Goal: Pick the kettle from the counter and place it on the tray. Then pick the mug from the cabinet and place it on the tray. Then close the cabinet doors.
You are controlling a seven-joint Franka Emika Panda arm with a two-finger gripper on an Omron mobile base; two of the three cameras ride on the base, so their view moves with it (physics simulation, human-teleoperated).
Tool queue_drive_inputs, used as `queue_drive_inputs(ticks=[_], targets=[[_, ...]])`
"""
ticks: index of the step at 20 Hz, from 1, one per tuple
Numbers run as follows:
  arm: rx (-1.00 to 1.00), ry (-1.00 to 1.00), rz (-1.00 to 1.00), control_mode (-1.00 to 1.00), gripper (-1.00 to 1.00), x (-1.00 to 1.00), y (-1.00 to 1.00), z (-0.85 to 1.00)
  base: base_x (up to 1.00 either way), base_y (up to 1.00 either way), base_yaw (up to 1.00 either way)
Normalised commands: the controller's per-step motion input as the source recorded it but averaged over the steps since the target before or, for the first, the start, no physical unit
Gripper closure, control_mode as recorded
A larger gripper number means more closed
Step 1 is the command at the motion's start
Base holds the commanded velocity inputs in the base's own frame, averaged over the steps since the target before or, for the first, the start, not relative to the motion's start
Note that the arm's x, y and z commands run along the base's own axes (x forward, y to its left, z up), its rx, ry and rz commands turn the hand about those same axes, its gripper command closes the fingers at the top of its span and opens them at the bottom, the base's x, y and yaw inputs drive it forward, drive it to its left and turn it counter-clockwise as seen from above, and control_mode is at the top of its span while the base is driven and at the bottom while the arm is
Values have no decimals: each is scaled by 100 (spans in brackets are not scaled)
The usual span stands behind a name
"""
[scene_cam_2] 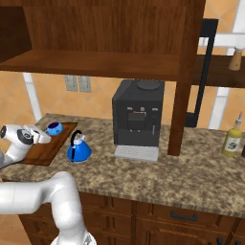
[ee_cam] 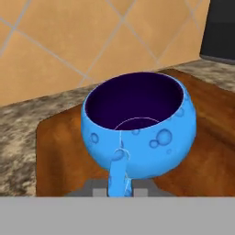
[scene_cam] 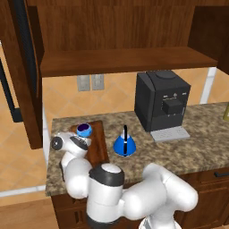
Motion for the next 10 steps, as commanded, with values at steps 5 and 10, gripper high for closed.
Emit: queue_drive_inputs(ticks=[5, 10], targets=[[0, 1, 0, -100, -100, -5, 9, -34, 0, 0, 0], [5, 0, -7, -100, -100, -37, -1, -2, 0, 0, 0]])
